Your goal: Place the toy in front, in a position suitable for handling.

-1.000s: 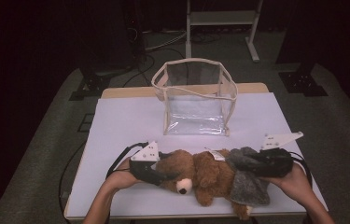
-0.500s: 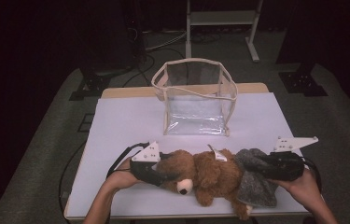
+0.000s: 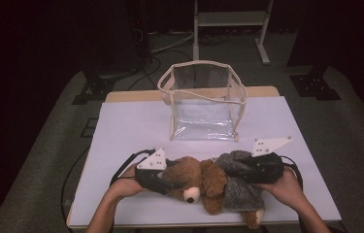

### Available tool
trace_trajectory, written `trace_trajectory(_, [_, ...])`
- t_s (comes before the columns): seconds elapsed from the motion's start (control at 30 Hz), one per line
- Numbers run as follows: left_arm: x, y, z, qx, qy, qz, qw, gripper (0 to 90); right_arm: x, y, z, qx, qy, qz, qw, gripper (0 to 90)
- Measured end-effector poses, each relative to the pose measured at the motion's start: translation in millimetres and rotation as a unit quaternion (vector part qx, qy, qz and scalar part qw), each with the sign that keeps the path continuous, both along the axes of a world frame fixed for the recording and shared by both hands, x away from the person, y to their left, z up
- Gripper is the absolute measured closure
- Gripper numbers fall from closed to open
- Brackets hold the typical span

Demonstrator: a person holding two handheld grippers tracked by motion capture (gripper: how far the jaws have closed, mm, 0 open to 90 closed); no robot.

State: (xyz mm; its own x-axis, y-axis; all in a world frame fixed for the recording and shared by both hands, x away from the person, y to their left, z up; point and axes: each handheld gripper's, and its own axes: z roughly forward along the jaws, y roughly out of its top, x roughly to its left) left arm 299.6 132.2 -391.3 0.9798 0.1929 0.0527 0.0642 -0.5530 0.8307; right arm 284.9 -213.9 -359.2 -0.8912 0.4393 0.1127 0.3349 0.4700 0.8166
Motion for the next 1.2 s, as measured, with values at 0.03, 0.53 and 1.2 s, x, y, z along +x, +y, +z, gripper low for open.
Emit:
trace_trajectory(0.03, [-0.1,0.0,0.0,0.0,-0.001,0.0,1.0,36.3,-0.7,-3.9,-0.3,-0.001,0.0,-0.004,1.0,64.8])
trace_trajectory(0.53, [0.8,-2.9,0.7,0.0,0.0,0.001,1.0,35.2,-14.6,-74.0,-6.8,0.012,0.005,-0.096,0.9953,64.9])
trace_trajectory(1.2, [-1.0,-1.3,-0.2,0.006,-0.006,-0.006,0.9999,33.8,-19.6,36.0,-2.2,0.004,-0.008,0.043,0.999,65.2])
